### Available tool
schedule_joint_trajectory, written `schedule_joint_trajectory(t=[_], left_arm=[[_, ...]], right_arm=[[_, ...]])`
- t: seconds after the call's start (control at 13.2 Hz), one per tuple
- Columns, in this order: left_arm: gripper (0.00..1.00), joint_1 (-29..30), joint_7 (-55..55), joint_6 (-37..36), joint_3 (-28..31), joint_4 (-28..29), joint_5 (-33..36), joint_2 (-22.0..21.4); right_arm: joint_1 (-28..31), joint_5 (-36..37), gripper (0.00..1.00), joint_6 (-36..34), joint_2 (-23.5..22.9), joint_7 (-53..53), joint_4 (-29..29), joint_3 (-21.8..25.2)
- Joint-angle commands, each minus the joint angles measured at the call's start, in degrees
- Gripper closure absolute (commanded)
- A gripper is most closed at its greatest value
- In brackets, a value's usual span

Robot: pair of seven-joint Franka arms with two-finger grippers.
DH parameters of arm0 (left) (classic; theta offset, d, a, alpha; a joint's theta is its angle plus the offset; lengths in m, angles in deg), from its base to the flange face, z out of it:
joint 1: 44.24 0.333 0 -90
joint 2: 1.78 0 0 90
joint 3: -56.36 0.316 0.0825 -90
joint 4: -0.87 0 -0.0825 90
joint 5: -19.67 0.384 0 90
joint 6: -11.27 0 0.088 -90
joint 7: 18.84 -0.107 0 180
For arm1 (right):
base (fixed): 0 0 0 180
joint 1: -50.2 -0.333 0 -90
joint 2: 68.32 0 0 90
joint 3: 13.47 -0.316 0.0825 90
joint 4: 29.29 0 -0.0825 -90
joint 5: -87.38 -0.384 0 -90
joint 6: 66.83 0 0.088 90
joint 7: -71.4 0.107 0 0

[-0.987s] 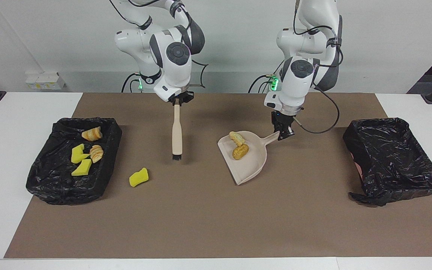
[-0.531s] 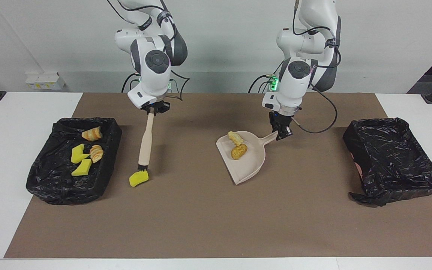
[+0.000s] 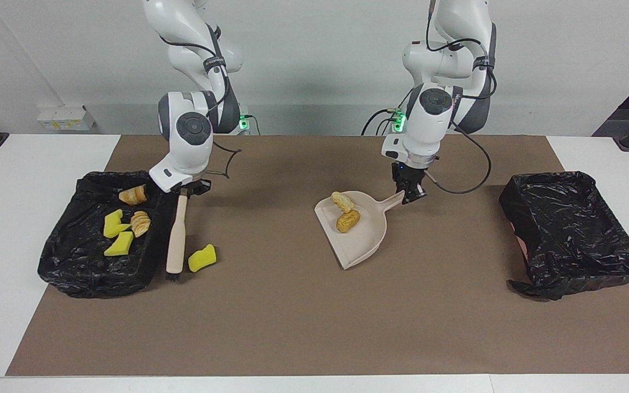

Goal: Sweep and dump trash in bin
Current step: 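Sweep the yellow sponge into the dustpan with the right gripper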

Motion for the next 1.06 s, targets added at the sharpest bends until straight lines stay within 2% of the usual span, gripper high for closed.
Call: schedule_joint_trajectory(t=[0.0, 0.23, 0.46, 0.76, 0.99], left_arm=[[1.0, -0.8, 1.9, 0.6, 0.6, -0.2, 1.2, 0.2], [1.0, -0.7, 1.9, 0.5, 0.6, -0.2, 1.1, 0.2], [1.0, -0.6, 1.9, 0.5, 0.6, -0.1, 1.1, 0.2], [1.0, -0.6, 1.9, -0.8, 0.6, -0.2, 1.2, 0.1], [1.0, -0.6, 4.3, -6.2, 0.6, -0.2, 0.0, -0.5]], right_arm=[[0.1, 0.2, 1.0, -0.9, -0.3, -1.2, -0.5, -1.3], [-5.3, -9.1, 1.0, -5.7, -0.1, -1.2, -1.7, -1.3], [-7.7, -19.8, 1.0, -7.3, 0.3, -1.2, -1.7, -1.4], [-13.1, -31.3, 1.0, -7.2, 0.4, -0.5, -2.4, -1.4], [-18.9, -40.0, 1.0, -3.8, -0.2, 5.3, -4.1, -1.4]])
